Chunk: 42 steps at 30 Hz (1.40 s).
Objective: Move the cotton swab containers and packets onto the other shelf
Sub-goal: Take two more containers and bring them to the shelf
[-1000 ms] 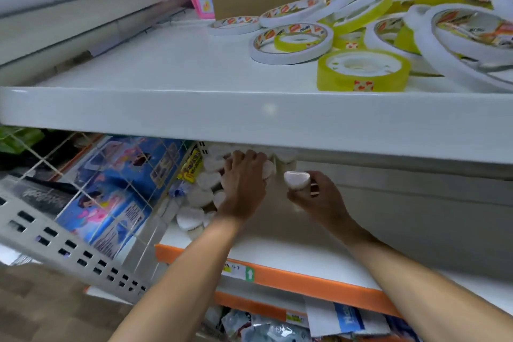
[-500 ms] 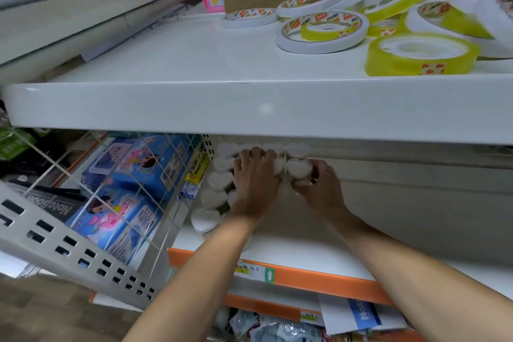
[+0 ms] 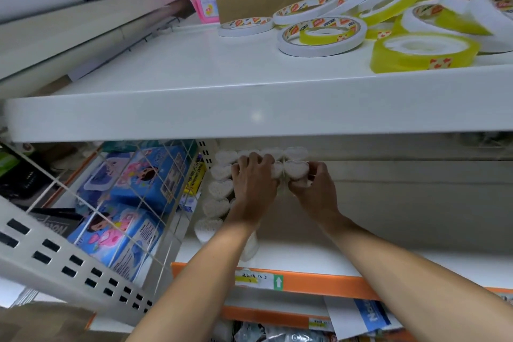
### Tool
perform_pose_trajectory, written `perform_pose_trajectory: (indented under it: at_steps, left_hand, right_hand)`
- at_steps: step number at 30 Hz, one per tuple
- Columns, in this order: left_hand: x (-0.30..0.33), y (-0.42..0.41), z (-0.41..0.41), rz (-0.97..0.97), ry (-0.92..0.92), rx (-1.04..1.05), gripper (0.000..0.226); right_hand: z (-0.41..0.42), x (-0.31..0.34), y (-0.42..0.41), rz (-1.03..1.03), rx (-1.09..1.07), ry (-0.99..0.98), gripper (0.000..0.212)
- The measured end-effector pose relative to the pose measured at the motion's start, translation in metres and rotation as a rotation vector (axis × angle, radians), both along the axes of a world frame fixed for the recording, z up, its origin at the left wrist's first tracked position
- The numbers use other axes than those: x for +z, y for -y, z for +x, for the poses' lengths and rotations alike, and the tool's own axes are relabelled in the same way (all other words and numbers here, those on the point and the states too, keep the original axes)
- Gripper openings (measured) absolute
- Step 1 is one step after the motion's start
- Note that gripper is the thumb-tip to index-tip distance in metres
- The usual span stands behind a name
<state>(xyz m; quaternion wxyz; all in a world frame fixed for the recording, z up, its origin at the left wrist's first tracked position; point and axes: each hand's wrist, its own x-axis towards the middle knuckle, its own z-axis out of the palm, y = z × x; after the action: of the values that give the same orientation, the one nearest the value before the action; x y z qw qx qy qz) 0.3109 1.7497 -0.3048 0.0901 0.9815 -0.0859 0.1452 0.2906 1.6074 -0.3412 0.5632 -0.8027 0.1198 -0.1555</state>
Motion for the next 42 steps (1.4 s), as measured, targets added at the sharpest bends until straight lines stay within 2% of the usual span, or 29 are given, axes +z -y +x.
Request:
perform_pose_trajectory:
  at_steps: [5, 10, 13, 16, 24, 30, 34, 38, 42]
  left_hand:
    - [0.007, 0.000, -0.001, -0.001, -0.044, -0.018, 0.051]
    - [0.019, 0.009, -0.014, -0.093, 0.030, -0.083, 0.048]
    - [0.027, 0.026, -0.023, -0.140, 0.107, -0.181, 0.038]
    - [0.032, 0.048, -0.026, -0.228, 0.092, -0.258, 0.031]
    - [0.022, 0.115, -0.047, -0.365, -0.203, -0.323, 0.024]
    - [0.018, 0.171, -0.070, -0.386, -0.433, -0.378, 0.026]
    - [0.017, 0.218, -0.089, -0.383, -0.527, -0.435, 0.023]
    - [0.017, 0.267, -0.112, -0.314, -0.594, -0.487, 0.023]
    - [0.015, 0.313, -0.141, -0.277, -0.643, -0.562, 0.022]
  right_hand:
    - [-0.003, 0.006, -0.005, 0.027, -0.016, -0.031, 0.060]
    - [-0.013, 0.009, -0.002, 0.029, -0.021, -0.068, 0.088]
    - [-0.026, 0.008, 0.007, 0.013, -0.055, -0.127, 0.077]
    - [-0.040, 0.009, 0.021, 0.021, -0.112, -0.181, 0.061]
    - [-0.081, 0.018, 0.094, 0.044, -0.241, -0.349, 0.032]
    - [-0.128, 0.028, 0.141, 0.356, -0.353, -0.312, 0.015]
    - [-0.165, 0.036, 0.174, 0.439, -0.424, -0.281, 0.020]
    - [-0.198, 0.039, 0.218, 0.460, -0.508, -0.271, 0.010]
    - [-0.231, 0.041, 0.265, 0.451, -0.549, -0.277, 0.020]
